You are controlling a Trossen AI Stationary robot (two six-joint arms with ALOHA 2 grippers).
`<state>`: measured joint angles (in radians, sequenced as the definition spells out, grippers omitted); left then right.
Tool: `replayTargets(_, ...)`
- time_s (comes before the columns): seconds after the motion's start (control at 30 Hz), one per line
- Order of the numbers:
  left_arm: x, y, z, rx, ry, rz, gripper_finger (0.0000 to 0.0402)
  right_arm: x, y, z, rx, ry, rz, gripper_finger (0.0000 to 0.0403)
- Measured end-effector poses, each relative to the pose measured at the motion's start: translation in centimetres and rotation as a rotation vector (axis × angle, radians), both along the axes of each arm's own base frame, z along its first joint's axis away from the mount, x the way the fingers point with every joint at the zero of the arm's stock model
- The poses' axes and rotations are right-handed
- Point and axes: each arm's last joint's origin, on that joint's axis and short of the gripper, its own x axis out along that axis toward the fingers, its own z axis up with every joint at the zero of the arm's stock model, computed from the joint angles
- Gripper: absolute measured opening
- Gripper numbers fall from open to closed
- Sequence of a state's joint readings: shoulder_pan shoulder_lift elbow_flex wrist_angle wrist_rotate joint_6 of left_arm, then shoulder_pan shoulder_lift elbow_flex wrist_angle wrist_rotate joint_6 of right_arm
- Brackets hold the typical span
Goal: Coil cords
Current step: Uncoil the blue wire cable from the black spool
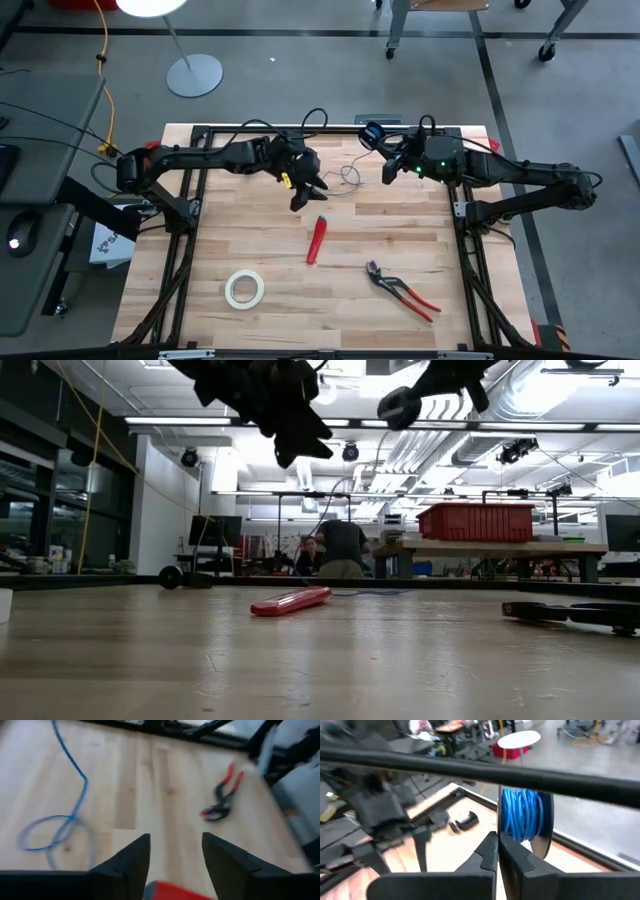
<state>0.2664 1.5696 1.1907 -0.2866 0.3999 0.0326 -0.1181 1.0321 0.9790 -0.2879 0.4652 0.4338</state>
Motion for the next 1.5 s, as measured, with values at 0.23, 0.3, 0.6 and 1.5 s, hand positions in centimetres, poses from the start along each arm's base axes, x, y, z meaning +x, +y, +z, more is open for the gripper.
replayTargets(0.23, -0.3, 1.8, 2.2, 0.235, 0.036, 0.093, 0.0193, -0.3, 0.0, -0.6, 0.067, 0.023, -0.059, 0.0000)
replayTargets(0.3, -0.3, 2.3, 2.7, 0.269, 0.020, 0.099, 0.0193, -0.3, -0.1, -0.6, 0.089, 0.005, -0.087, 0.0000)
replayTargets(0.6, 0.0, 4.0, 4.0, 0.388, -0.121, 0.110, 0.0193, 0.7, -0.1, -0.8, 0.229, -0.120, -0.116, 0.0000)
replayTargets(1.5, 1.3, 4.4, 5.2, 0.201, -0.306, 0.286, 0.0193, 5.5, -0.9, -0.4, 0.223, -0.453, -0.153, 0.0000)
